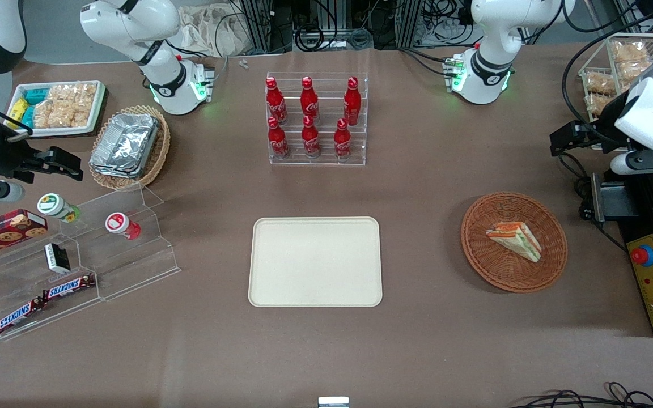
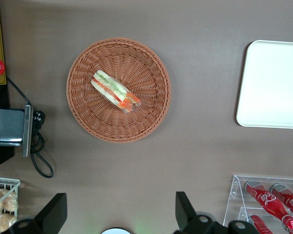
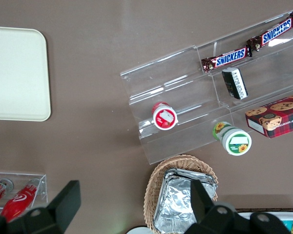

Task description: Place sandwich from basket to tray

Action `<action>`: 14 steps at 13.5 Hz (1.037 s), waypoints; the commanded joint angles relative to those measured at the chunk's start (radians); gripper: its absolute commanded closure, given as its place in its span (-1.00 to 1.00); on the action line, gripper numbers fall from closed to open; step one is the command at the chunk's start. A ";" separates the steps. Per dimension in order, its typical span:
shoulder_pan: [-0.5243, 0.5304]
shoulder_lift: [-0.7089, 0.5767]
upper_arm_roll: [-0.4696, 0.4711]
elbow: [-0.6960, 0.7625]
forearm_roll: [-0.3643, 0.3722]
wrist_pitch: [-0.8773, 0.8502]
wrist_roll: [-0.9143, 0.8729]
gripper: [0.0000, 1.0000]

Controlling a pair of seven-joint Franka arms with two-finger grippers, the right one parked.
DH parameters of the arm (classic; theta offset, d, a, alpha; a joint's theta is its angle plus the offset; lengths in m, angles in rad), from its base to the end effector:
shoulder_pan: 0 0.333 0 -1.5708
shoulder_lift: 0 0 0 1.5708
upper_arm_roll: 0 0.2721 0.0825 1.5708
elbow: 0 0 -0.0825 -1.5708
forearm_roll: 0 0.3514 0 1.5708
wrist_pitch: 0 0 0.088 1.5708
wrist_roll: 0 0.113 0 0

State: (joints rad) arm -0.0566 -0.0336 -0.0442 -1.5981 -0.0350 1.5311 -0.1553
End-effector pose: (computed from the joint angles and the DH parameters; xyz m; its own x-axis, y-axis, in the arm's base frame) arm 0.5053 -0.0556 0.5766 0.9979 0.0531 -0.0382 0.0542 -0.9981 0.0279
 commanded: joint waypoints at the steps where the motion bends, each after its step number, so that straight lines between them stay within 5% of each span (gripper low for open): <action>1: -0.015 0.014 0.011 0.027 0.024 -0.028 0.000 -1.00; 5: -0.009 0.032 0.014 0.014 0.030 -0.025 -0.091 -1.00; 14: -0.005 0.023 0.052 -0.371 0.038 0.340 -0.319 -1.00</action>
State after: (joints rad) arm -0.0555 -0.0004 0.0036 -1.8729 -0.0138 1.7762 -0.4188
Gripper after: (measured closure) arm 0.000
